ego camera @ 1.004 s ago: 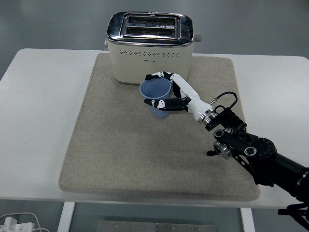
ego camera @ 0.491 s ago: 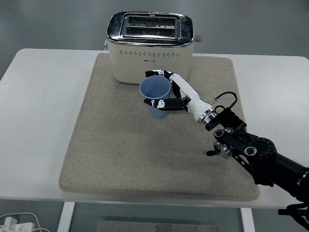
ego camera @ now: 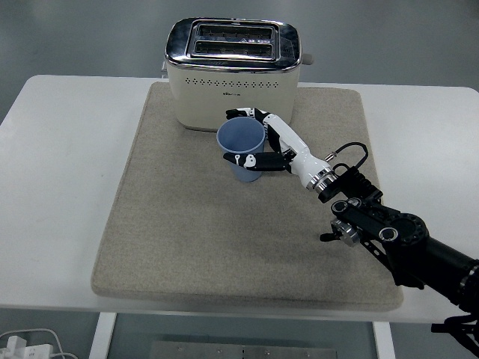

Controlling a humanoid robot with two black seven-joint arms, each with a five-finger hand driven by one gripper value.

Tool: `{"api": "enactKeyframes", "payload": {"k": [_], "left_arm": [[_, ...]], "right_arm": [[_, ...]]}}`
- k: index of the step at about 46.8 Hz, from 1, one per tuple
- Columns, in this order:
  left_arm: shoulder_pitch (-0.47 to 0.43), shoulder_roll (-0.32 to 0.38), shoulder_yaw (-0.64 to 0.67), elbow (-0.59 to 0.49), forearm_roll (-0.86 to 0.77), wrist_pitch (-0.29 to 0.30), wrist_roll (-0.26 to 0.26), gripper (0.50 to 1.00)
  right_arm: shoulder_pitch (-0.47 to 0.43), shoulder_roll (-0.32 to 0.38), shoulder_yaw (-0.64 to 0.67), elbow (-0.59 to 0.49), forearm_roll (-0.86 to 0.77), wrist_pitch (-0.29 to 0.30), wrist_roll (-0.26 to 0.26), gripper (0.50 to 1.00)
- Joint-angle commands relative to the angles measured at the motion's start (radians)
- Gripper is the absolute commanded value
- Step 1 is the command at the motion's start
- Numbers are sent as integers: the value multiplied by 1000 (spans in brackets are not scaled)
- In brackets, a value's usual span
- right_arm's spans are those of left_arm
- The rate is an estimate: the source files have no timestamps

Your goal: Put the water cup in front of the bread machine

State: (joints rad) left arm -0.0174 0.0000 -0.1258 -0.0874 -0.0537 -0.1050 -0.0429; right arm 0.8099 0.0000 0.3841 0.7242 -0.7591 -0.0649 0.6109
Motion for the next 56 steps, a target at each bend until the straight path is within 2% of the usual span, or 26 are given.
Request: {"api": "enactKeyframes", "payload": {"k": [1,5,7,9,42,46,56], "left_arm": [[1,0,0,0,0,-1,0,1000],[1,0,0,0,0,-1,0,1000],[1,0,0,0,0,-1,0,1000],[1,0,0,0,0,1,0,1000],[1,0,0,0,0,-1,0,1000],[1,0,0,0,0,1,0,1000],[1,0,0,0,0,-1,0,1000]], "right_arm": [[0,0,-1,0,1,-3,0,854],[2,0,-1,1,1,-3,0,870],[2,0,-1,1,0,-3,0,913],[0,0,-1,1,1,-1,0,923],[2,0,-1,7,3,4,0,924],[0,0,-1,7,3,2,-19,924],[2,0,-1,7,3,2,-22,924]]}}
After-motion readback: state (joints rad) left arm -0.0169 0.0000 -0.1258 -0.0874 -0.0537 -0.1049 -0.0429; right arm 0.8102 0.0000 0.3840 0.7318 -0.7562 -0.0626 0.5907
